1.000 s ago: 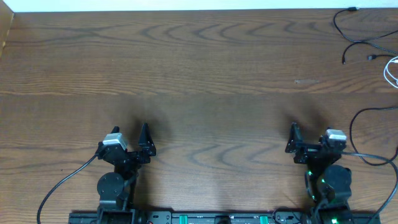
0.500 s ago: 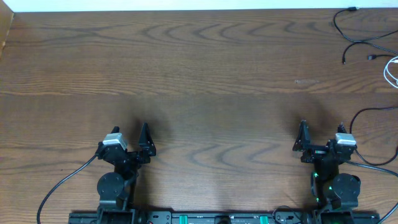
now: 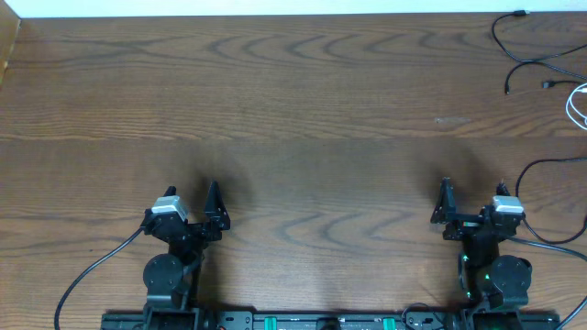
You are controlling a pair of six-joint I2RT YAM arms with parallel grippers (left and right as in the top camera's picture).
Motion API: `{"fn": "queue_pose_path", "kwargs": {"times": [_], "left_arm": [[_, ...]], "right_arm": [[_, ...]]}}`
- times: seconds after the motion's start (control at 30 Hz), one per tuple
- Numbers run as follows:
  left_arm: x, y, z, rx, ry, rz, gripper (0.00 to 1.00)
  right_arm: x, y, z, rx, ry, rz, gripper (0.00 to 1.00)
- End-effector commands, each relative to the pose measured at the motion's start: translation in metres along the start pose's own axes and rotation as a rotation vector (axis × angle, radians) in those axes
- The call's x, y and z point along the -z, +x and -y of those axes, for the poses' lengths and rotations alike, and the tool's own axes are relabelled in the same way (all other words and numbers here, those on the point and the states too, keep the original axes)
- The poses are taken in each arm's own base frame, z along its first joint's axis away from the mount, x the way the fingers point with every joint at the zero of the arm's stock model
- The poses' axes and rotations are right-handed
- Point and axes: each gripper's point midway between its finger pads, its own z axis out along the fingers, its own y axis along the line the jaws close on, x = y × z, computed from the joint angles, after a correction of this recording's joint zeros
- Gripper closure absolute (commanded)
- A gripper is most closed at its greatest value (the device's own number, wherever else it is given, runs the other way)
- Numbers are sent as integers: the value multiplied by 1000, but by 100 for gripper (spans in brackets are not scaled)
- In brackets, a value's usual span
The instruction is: Untangle cables
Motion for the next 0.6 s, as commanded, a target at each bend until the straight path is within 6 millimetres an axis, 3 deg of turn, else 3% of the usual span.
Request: {"fn": "queue_pose_path", "kwargs": {"times": [0.0,0.07,0.57], "left_arm": [[-1,15,-11,0,-48,-42,13],[-1,15,-11,0,-48,-42,13],[-1,15,-11,0,-48,-42,13]], "right_arm": [[1,2,-11,97,-69,-6,1],[1,3,-16,157,-103,-6,1],[1,3,-15,159,-95,-5,1]]}}
